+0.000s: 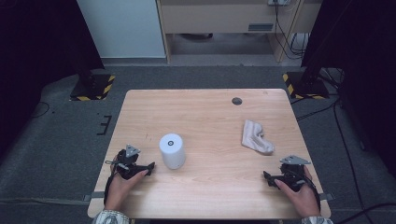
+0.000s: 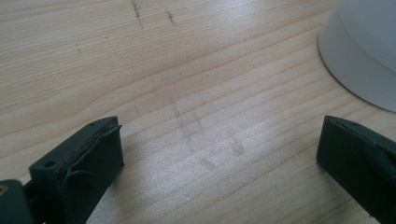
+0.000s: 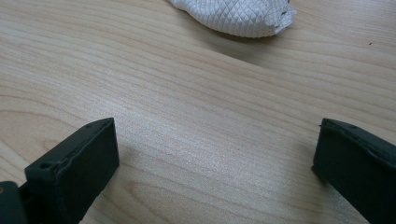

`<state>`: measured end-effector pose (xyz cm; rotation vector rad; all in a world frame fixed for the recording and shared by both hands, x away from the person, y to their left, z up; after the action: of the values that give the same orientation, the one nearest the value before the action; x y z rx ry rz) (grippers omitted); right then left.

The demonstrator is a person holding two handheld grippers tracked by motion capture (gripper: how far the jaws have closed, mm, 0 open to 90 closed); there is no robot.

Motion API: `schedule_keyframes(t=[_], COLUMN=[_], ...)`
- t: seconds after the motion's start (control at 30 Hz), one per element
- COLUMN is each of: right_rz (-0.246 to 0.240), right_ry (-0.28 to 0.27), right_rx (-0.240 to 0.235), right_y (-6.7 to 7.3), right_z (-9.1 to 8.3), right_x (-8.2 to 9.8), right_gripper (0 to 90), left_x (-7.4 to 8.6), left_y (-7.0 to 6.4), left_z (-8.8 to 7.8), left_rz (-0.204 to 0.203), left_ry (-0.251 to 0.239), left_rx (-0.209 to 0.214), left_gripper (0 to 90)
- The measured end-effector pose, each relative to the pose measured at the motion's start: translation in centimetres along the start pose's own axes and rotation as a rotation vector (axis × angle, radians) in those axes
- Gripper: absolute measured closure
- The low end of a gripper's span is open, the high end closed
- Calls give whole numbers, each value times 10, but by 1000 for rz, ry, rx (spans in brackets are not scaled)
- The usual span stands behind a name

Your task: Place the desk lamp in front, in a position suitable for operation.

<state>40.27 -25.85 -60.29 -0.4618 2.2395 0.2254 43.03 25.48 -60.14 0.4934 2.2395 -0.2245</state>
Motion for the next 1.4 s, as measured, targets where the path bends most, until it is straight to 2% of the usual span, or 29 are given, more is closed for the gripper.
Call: schedule_keyframes(t=[0.27, 0.47, 0.5, 0.6, 0.8, 0.93, 1.07, 1.2, 1.4], right_rz=[-3, -5, -5, -6, -9, -6, -12, -7, -10], right_ry=[0, -1, -1, -1, -1, 0, -2, 0, -1], right_rx=[-1, -1, -1, -2, -3, -4, -3, -4, -4], right_y=[0, 0, 0, 0, 0, 0, 0, 0, 0], right_z=[0, 0, 0, 0, 0, 0, 0, 0, 0], right_x=[0, 0, 0, 0, 0, 0, 0, 0, 0], right_gripper=[5, 5, 5, 5, 5, 5, 5, 5, 5], left_x=[-1, -4, -4, -7, -17, -23, -31, -38, -48], left_y=[0, -14, -14, -25, -39, -51, -63, -72, -78], left_z=[-1, -5, -5, -8, -18, -23, -28, -30, -31], left_rz=[-11, -15, -15, 14, 32, 70, 96, 105, 117], left_ry=[7, 16, 16, 12, -25, -39, -65, -87, -113], left_rx=[-8, 55, 55, 98, 141, 175, 182, 187, 194], left_gripper=[12, 36, 38, 39, 37, 35, 31, 24, 23])
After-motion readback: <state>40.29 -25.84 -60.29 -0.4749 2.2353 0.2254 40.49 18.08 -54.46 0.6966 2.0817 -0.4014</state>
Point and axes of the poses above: each handheld gripper's, and its own axes: z roughly forward along the jaws, x roughly out of its underside, y roughly to its left, the point moved 9 cm from there along z, roughly forward along the jaws, and after that the axes turned 5 degrees about -y, right-handed, at the moved point
